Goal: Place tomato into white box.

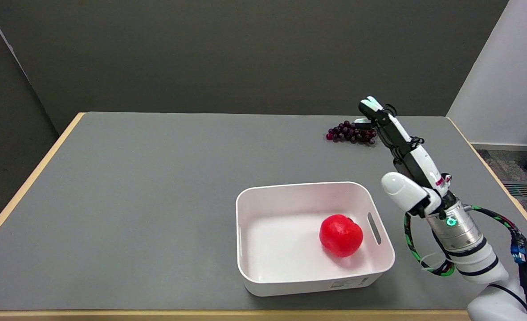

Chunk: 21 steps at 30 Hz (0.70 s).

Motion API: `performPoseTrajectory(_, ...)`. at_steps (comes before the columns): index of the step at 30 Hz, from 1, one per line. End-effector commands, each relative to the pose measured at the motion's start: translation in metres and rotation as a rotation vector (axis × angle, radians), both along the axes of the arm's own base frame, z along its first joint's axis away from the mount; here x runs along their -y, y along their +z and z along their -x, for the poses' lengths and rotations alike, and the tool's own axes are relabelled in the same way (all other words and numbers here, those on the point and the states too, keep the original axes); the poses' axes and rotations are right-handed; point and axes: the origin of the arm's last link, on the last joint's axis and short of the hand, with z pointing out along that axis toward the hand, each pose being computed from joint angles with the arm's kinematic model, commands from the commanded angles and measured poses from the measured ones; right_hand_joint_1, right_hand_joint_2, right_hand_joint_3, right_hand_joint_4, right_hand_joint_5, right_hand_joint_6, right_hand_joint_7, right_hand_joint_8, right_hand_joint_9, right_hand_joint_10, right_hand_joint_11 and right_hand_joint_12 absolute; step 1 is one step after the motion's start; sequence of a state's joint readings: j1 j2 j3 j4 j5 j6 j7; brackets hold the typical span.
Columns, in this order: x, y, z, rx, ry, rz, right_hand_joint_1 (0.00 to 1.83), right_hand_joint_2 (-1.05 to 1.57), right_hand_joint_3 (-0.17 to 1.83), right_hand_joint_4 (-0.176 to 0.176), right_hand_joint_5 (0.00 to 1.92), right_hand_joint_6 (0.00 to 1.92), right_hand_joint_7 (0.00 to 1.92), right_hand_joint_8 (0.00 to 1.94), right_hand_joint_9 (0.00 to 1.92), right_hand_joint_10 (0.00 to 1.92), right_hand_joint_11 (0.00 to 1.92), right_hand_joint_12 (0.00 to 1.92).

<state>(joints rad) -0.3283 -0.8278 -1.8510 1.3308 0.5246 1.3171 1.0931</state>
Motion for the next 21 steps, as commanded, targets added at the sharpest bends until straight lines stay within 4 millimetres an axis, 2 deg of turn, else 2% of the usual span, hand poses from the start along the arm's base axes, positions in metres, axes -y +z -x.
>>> performPoseTrajectory(1,-0.005,0.007,0.000,0.031,0.020,-0.009,0.16,0.49,0.89,0.064,0.06,0.29,0.00,0.11,0.00,0.13,0.00,0.98)
performPoseTrajectory(5,-0.001,0.009,-0.006,0.043,0.042,0.001,0.15,0.49,0.88,0.063,0.05,0.29,0.00,0.12,0.00,0.14,0.00,0.98)
performPoseTrajectory(12,0.009,0.026,-0.041,0.088,0.171,0.060,0.14,0.49,0.87,0.065,0.06,0.33,0.04,0.15,0.00,0.25,0.00,1.02)
performPoseTrajectory(14,0.010,0.031,-0.050,0.107,0.197,0.081,0.21,0.52,0.96,0.068,0.08,0.35,0.10,0.06,0.03,0.15,0.00,0.94)
performPoseTrajectory(17,0.011,0.039,-0.056,0.135,0.210,0.114,0.12,0.48,0.89,0.065,0.07,0.38,0.06,0.20,0.00,0.27,0.00,0.96)
performPoseTrajectory(21,0.015,0.046,-0.057,0.167,0.180,0.151,0.11,0.50,0.89,0.065,0.11,0.41,0.06,0.26,0.00,0.26,0.00,0.89)
